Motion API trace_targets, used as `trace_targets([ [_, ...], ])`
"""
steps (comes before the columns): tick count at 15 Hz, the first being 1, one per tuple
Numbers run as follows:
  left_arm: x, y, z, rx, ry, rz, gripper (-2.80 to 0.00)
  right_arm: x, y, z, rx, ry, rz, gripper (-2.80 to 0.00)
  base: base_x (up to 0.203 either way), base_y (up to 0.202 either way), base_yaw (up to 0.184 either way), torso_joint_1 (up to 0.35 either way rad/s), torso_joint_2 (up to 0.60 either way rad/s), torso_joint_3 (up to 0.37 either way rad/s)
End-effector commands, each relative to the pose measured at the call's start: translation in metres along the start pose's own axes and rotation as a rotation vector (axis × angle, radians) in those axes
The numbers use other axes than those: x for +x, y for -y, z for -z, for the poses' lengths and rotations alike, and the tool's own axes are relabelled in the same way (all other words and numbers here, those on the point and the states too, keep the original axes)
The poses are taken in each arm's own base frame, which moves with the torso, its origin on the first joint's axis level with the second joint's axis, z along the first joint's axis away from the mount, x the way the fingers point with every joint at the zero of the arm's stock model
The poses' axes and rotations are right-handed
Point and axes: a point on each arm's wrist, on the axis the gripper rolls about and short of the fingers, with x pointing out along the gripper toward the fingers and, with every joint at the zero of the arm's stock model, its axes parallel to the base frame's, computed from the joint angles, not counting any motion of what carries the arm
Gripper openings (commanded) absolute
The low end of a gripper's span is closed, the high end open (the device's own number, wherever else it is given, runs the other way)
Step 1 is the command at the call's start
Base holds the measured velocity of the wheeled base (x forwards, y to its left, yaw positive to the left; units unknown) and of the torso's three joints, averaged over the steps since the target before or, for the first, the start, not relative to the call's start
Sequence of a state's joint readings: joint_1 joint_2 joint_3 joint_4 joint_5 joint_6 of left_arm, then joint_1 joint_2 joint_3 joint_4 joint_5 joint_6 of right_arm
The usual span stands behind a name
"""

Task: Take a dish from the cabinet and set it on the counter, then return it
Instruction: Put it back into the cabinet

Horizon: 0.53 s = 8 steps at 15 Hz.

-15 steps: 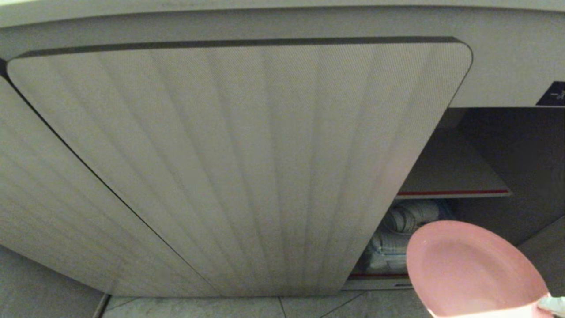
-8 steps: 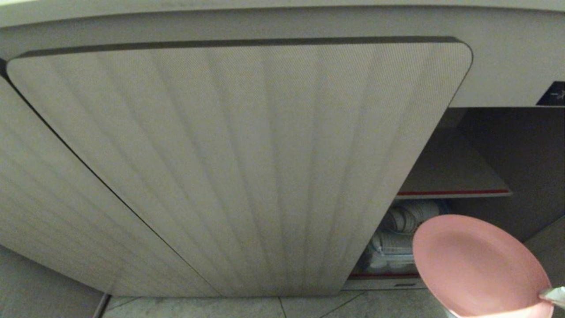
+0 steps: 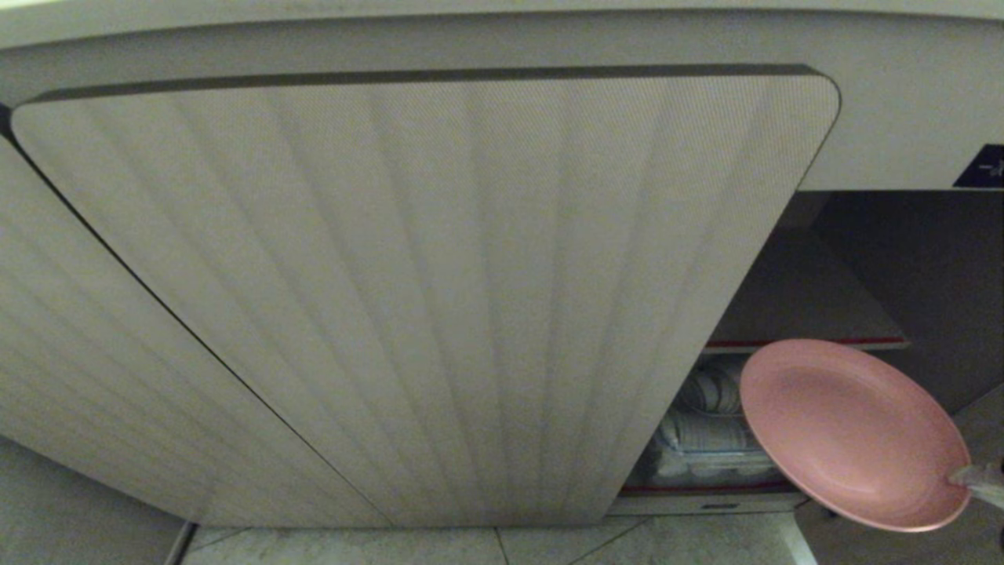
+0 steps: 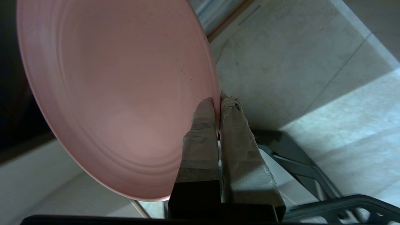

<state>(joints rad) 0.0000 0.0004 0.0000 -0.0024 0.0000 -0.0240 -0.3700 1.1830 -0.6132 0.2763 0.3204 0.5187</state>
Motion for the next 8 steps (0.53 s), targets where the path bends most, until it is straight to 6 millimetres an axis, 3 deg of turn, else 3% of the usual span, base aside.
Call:
trace_targets([
  [1,0.0,0.0,0.0,-0.001,0.001,0.0,-2.8,0.003,-0.001,0.001,0.003,-0.009,-0.006,-2.8,0.0,0.0,0.0,0.0,0.0,0.0],
  [8,0.0,0.0,0.0,-0.001,0.001,0.0,-2.8,0.016,-0.001,-0.006,-0.023,0.071,-0.054,-2.8,0.0,0.0,0.0,0.0,0.0,0.0],
])
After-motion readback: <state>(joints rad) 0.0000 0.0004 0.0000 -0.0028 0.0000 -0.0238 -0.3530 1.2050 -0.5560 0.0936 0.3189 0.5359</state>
